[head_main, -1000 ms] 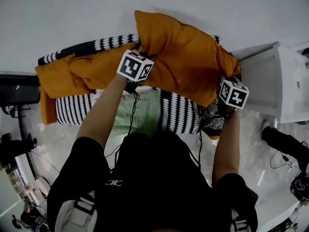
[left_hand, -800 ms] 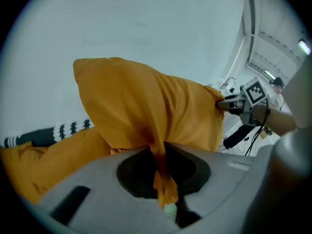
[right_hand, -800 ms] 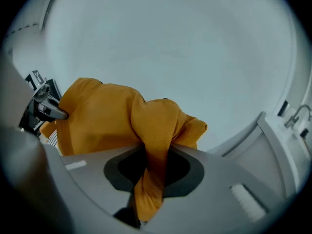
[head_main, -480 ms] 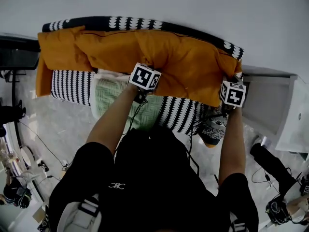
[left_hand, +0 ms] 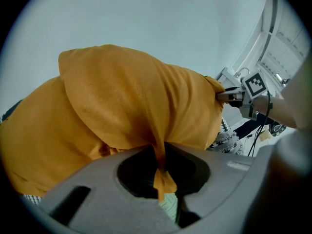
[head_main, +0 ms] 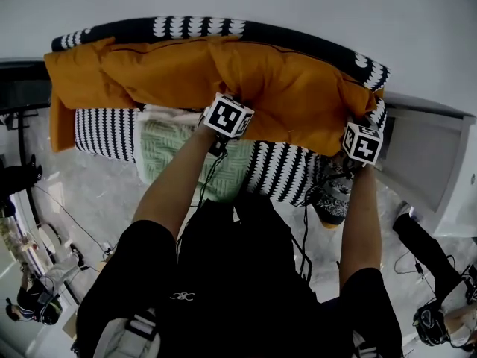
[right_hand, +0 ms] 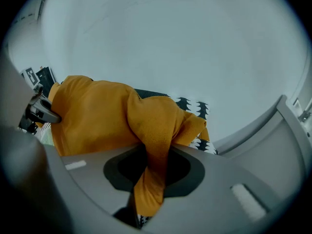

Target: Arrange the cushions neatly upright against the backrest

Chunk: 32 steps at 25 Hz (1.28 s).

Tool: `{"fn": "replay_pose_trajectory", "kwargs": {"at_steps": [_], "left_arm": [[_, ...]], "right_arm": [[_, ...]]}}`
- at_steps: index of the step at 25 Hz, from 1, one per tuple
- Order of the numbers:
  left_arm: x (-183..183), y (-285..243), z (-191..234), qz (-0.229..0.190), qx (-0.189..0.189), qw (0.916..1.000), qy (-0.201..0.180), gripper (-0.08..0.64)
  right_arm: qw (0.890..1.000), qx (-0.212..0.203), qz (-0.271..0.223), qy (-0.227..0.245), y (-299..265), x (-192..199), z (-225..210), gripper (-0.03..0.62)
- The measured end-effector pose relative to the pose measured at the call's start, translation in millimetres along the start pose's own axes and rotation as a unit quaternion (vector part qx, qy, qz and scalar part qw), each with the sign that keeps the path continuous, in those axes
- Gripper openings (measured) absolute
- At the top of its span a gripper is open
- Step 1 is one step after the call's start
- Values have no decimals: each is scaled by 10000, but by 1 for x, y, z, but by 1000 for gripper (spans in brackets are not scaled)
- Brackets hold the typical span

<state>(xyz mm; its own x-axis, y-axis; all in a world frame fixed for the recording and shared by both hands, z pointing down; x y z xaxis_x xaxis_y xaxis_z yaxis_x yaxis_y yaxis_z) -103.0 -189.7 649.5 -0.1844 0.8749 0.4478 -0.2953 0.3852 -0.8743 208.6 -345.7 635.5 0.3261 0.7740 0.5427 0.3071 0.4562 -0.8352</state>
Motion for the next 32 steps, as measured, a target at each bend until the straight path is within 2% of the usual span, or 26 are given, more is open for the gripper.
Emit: {"fn": "replay_pose_trajectory", "kwargs": {"at_steps": [9,12,16,18,21,23,24,25,26,27,28,29,30,32], "left_arm": [[-9,-54,6,157,38,9999,-23,25],[-2,-63,10,58,133,9998,109,32],[3,-71,16,-188,49,9997,140,50],[6,-67,19,-280,-4,9994,206,96],[16,-52,16,-359,-127,9991,207,228],[21,-35,11,-467,-412,9981,16,339],[23,-23,7,-578,-618,9964,-101,362],[24,-8,3,-696,-814,9941,-166,360],[26,9,-2,-802,-968,9920,-141,353],[26,27,-7,-895,-1085,9901,-39,327],[26,46,-11,-979,-1190,9880,95,256],[22,64,-15,-1061,-1276,9859,204,103],[15,81,-17,-1157,-1311,9843,252,6],[-3,113,-23,-1406,-1239,9820,223,5]], "right_arm": [[9990,352,230,-141,-50,5,-17,92],[9987,425,228,-168,-65,14,-19,100],[9983,552,68,-144,-75,17,-18,120],[9975,693,-84,-130,-71,16,-18,135],[9938,1033,-354,-183,-53,18,-24,249],[9895,1293,-430,-489,-27,18,-27,288],[9873,1331,-440,-750,-10,19,-26,288],[9856,1274,-431,-1027,6,21,-23,267],[9842,1165,-411,-1267,23,26,-17,220],[9829,1057,-405,-1449,41,30,-10,150],[9817,976,-443,-1577,58,32,-2,40],[9805,907,-542,-1658,74,31,8,6],[9795,821,-698,-1701,89,26,19,6],[9778,571,-1091,-1695,114,11,43,5]]}}
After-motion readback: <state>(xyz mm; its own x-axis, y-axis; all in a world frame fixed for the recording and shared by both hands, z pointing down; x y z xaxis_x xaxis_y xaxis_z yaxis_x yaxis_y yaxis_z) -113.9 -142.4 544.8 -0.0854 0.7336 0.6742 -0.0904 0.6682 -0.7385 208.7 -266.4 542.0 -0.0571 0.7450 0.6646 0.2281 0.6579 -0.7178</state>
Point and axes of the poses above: the fingertips, and each gripper's own axes: y backward along the fingers, z to its left, x out of its underside, the point moved 8 cm from there along y, backward along the fingers, and after that the axes turned 13 degrees about -y, right-handed, at the moved point
